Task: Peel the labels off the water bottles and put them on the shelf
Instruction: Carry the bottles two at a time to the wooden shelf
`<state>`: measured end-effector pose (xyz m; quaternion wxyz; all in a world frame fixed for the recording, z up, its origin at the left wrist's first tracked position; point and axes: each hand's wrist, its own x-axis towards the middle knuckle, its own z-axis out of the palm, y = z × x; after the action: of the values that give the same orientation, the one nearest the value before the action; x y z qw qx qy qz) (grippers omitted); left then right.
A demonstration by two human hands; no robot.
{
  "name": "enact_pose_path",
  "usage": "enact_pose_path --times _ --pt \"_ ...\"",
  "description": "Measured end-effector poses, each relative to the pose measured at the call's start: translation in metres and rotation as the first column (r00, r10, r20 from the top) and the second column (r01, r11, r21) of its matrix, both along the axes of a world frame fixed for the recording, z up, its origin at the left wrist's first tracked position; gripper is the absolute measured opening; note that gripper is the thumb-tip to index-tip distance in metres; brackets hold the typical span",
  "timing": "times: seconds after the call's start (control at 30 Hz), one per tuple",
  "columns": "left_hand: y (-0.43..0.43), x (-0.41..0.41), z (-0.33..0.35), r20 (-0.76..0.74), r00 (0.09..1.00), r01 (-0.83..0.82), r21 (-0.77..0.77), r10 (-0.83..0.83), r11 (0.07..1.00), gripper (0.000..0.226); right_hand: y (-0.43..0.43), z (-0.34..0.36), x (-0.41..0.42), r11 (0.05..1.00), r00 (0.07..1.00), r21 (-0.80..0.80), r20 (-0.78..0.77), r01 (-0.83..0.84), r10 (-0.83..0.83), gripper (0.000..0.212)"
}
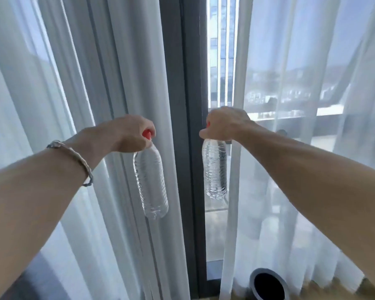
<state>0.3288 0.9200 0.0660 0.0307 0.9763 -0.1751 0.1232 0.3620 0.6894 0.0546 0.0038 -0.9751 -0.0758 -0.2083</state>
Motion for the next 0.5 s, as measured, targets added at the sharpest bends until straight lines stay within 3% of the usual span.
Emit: enact_pose_path --times 0.17,0.3,0.5 --pt "-0.009 -0.043 0.080 0.220 0.975 0.010 -0.161 0.026 0.987 0.023 0.002 0.084 -0.043 0.999 0.987 0.047 0.162 0.006 -0.013 0.034" --pt "-0.020 -0.068 0.111 0.421 0.905 0.015 -0.194 0.069 0.981 0.017 0.011 0.113 -0.066 0.996 0.977 0.078 0.212 -0.042 0.025 0.034" --pt "-0.023 -0.093 0.118 0.372 0.925 0.013 -0.238 0.079 0.971 0.015 0.035 0.128 -0.093 0.974 0.961 0.148 0.245 -0.171 0.131 0.037"
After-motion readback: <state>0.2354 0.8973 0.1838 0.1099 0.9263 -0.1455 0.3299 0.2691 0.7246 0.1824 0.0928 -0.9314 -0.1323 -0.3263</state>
